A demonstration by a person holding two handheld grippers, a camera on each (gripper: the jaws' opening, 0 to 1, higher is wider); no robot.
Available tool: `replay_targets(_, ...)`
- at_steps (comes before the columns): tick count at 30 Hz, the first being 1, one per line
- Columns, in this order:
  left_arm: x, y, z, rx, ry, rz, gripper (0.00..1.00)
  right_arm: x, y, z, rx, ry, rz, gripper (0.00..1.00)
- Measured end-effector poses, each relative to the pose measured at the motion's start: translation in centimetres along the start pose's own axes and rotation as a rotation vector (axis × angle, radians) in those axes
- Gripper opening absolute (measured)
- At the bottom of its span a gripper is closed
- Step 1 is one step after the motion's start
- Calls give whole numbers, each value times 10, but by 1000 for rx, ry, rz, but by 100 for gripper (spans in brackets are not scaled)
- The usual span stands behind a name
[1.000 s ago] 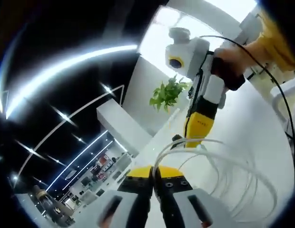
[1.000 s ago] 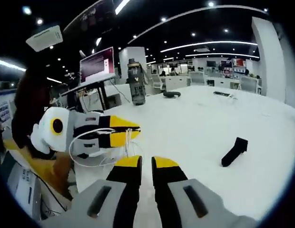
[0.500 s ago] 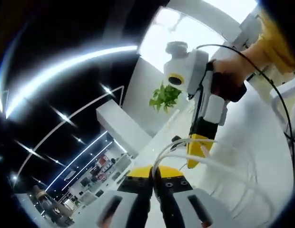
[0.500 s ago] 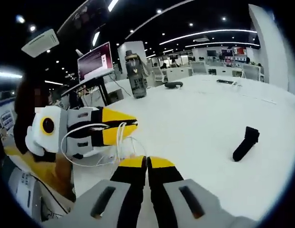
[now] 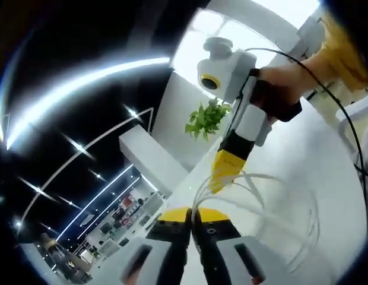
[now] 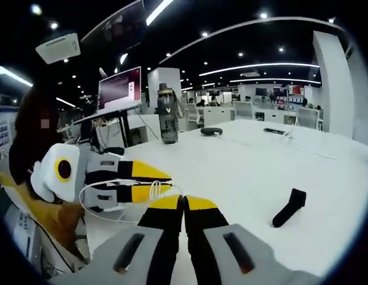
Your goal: Peel open the Velcro strap on the desktop, arrange the wired earphones neatly onto it, and close the Velcro strap to secure them.
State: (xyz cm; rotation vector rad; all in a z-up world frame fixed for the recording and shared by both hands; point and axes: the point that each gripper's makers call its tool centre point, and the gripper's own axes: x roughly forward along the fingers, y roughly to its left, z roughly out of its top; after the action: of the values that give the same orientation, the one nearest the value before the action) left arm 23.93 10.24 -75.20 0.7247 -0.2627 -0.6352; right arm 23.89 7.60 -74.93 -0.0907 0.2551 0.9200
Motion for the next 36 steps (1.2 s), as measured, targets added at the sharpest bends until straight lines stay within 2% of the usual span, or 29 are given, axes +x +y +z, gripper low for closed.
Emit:
replay_targets(5, 1, -2, 0, 5, 2, -6, 8, -1, 7, 4, -19, -16, 21, 4)
replay_targets(13, 1, -1, 2, 9, -7, -5, 7, 0, 20, 0, -32, 4, 78, 4)
replay_targets(16, 2, -1, 6, 40, -8, 0, 7, -5, 15, 5, -73, -24, 47, 7)
replay_targets(18, 4, 0, 7, 70, -4, 9, 7, -13, 8, 15, -117, -54, -3, 8)
replay_targets(22, 8, 2, 7, 75, 27, 2, 7, -33, 7, 35, -137, -116, -48, 8)
replay_targets(25, 8, 12, 17, 88, 34, 15, 7, -44, 12, 45, -147, -148, -46, 8)
replay_targets(28, 12, 26, 30, 145, 64, 31, 6, -50, 45, 47, -26, -146, 104, 9)
replay_targets(29, 14, 29, 35, 168, 65, 35, 6, -50, 49, 47, -8, -143, 128, 9)
replay_targets(31, 19, 32, 41, 197, 68, 36, 6, -53, 53, 48, -12, -156, 128, 9)
replay_targets(33, 24, 34, 50, 205, 67, 25, 6, -55, 56, 47, -53, -167, 112, 9)
replay_targets(36, 33, 32, 56, 174, 65, -18, 6, -56, 53, 40, -102, -154, 83, 10)
